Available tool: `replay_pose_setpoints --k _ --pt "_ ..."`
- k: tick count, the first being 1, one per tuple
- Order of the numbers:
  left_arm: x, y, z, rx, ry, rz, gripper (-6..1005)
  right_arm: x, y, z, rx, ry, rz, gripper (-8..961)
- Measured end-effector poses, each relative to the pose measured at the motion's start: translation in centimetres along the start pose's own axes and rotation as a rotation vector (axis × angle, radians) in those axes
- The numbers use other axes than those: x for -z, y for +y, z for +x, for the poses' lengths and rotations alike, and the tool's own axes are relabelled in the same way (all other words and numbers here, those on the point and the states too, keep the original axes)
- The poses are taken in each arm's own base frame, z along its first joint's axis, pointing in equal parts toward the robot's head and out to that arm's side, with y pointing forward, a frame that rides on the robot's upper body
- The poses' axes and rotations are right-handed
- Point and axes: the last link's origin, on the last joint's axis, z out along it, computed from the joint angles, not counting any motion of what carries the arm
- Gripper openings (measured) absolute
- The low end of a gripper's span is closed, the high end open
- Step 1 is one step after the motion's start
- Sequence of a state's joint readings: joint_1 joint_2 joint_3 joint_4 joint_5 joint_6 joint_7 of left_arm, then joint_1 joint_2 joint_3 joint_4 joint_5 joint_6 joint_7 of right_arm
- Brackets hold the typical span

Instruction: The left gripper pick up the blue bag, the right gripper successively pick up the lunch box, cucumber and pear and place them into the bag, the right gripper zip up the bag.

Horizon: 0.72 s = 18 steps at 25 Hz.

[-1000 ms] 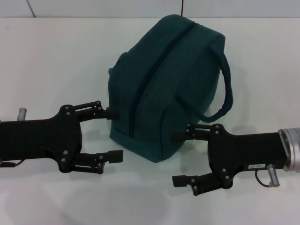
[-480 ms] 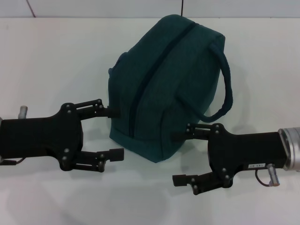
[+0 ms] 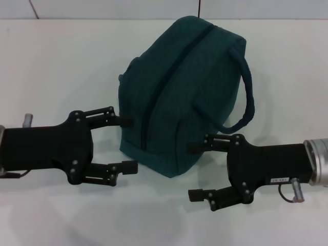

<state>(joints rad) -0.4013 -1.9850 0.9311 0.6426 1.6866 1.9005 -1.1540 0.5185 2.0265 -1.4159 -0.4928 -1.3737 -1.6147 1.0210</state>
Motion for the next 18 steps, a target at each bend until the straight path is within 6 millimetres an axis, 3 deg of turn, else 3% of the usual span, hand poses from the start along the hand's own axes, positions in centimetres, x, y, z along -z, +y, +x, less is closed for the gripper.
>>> replay_pose_setpoints --k 18 --pt "-0.47 -0.01 0.09 0.006 0.010 -0.008 880 -0.29 -0.15 -0.13 -0.002 0.005 -0.008 888"
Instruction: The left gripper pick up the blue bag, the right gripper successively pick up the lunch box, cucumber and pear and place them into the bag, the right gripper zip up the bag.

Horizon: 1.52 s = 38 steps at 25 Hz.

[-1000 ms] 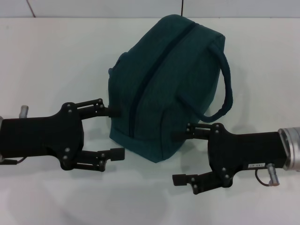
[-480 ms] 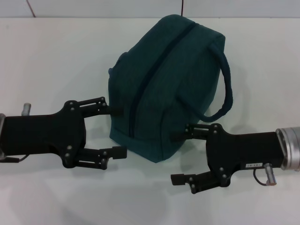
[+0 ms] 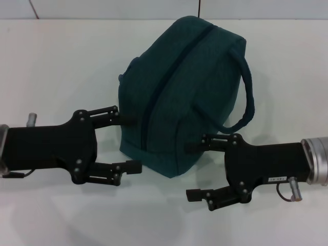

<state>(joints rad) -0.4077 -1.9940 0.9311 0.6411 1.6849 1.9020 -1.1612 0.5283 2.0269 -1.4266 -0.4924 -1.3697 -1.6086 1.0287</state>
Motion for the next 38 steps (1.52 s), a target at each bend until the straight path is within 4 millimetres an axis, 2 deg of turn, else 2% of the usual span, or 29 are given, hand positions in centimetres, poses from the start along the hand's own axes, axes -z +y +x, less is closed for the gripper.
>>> replay_pose_setpoints --k 38 --pt "-0.10 -0.05 0.04 0.001 0.002 0.000 881 0.02 0.00 -0.01 -0.002 0.000 0.000 888"
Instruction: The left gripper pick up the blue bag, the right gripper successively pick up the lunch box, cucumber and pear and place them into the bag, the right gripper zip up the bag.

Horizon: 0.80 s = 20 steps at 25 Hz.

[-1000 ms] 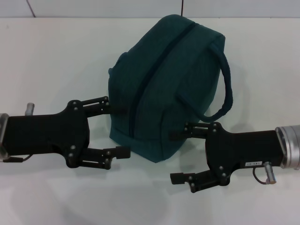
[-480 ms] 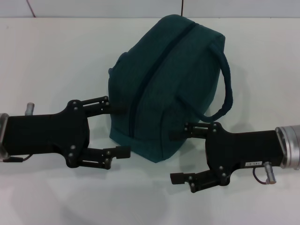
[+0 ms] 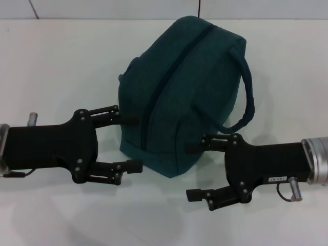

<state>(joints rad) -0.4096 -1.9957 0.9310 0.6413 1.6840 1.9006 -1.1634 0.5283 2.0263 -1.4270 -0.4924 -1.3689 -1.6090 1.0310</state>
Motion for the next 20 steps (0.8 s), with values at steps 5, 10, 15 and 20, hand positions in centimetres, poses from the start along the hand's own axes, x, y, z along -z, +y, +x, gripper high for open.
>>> replay_pose_setpoints --k 5,10,15,20 --pt "0.03 0.01 0.01 0.007 0.000 -0.001 881 -0.01 0.05 -0.11 -0.006 -0.013 0.002 888" --pt "0.05 0.01 0.02 0.014 -0.001 -0.001 881 -0.05 0.04 -0.15 -0.008 -0.014 0.000 888" --pt "0.06 0.01 0.02 0.014 -0.001 -0.001 881 -0.07 0.04 -0.17 -0.008 -0.014 -0.001 888" --pt "0.04 -0.03 0.11 0.016 -0.002 -0.003 881 -0.09 0.07 -0.15 -0.008 -0.013 -0.003 888"
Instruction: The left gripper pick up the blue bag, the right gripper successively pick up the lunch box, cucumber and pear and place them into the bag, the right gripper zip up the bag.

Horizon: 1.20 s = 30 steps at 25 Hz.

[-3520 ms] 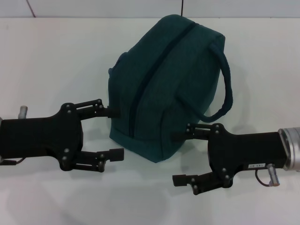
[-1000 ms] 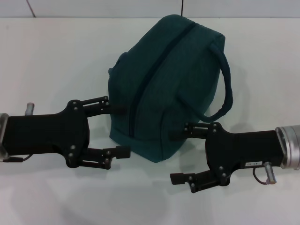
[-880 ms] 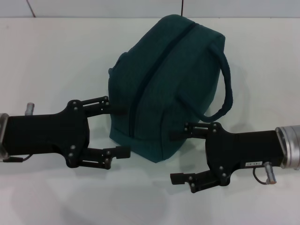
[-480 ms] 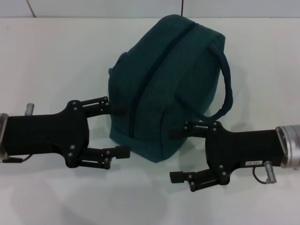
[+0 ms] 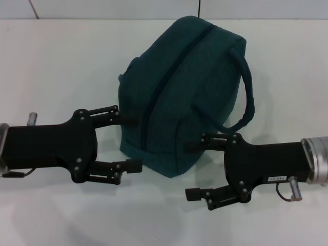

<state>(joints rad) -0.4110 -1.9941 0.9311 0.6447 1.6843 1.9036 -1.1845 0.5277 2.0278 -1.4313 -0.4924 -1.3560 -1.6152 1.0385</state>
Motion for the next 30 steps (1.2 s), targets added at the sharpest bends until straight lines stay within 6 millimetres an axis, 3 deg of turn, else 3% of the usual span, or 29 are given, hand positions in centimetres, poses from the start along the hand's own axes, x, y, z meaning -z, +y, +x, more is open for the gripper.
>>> replay_pose_setpoints --k 30 --pt "-0.09 -0.23 0.21 -0.002 0.007 0.005 881 0.09 0.09 0.12 -0.004 0.000 0.003 888"
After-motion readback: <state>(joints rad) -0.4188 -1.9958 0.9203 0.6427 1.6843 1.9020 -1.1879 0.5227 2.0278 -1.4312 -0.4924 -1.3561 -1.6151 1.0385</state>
